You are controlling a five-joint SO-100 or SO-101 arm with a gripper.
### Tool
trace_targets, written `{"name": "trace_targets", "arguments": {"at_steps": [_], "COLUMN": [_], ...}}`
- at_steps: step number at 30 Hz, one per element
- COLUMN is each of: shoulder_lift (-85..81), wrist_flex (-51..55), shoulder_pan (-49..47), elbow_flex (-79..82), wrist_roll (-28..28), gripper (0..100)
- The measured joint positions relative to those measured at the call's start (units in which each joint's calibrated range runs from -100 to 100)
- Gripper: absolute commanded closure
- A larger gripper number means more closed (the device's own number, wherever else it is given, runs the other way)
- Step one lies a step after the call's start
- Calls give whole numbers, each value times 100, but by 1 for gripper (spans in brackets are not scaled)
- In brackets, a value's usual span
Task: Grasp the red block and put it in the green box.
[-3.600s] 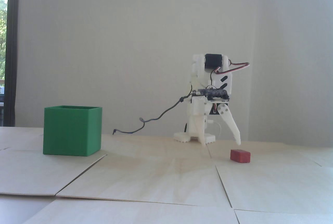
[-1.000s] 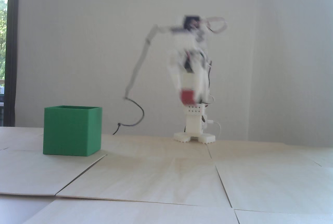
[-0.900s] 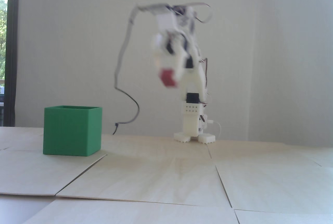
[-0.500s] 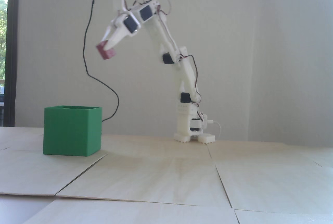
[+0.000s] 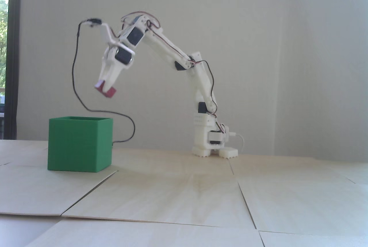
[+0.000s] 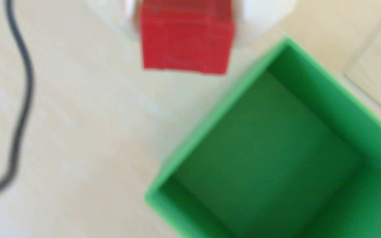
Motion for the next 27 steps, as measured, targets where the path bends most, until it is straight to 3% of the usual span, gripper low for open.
{"name": "trace_targets", "arguments": {"at_steps": [27], "shoulder_lift": [-448], "wrist_flex": [-275], "shoulder_pan": [-1230], "elbow_flex": [152], "wrist_roll": [-10], "gripper": [98]}}
